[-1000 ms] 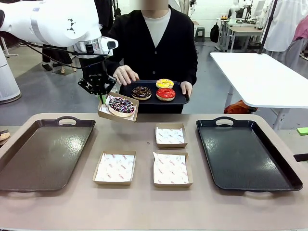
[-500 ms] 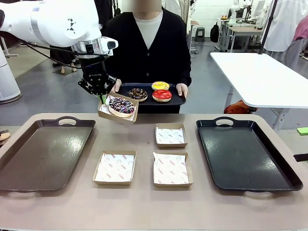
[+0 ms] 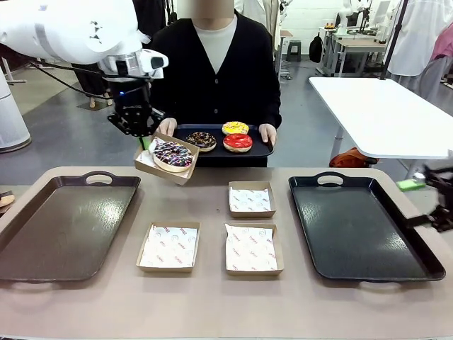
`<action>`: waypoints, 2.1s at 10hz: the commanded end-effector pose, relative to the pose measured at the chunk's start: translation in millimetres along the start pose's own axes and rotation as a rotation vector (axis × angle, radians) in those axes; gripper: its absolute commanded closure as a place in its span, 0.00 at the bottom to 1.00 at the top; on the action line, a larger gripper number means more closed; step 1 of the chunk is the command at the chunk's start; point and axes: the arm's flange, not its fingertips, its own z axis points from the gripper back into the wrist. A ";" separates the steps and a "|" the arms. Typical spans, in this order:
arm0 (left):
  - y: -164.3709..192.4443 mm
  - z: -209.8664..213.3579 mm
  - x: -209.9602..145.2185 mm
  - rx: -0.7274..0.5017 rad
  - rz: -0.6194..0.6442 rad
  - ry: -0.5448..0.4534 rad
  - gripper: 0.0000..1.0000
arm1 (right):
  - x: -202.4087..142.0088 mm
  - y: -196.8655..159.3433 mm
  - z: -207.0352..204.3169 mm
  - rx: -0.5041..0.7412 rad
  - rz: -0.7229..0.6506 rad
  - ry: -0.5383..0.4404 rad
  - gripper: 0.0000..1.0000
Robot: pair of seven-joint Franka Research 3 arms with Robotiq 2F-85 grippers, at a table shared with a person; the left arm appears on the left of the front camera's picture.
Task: Individually package the donuts and arrange them on the tray.
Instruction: Place the picked Paper togo box on the Handle tray while simultaneously picking up another Paper togo box from the table with the other hand.
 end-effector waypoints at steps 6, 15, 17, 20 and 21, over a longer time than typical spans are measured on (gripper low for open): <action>141.3 6.4 -98.6 -0.095 0.075 0.034 0.99 | 95.2 144.0 -108.6 -0.512 0.030 -0.047 0.00; 210.8 -45.6 -60.9 -0.101 0.164 0.043 0.99 | 156.6 135.4 -263.1 -0.778 0.225 -0.066 0.00; 210.4 -51.1 -86.4 -0.097 0.171 0.061 0.99 | 149.8 134.1 -249.3 -0.778 0.254 -0.065 0.00; 210.4 -51.1 -86.4 -0.097 0.171 0.061 0.99 | 149.8 134.1 -249.3 -0.778 0.254 -0.065 0.00; 210.4 -51.1 -86.4 -0.097 0.171 0.061 0.99 | 149.8 134.1 -249.3 -0.778 0.254 -0.065 0.00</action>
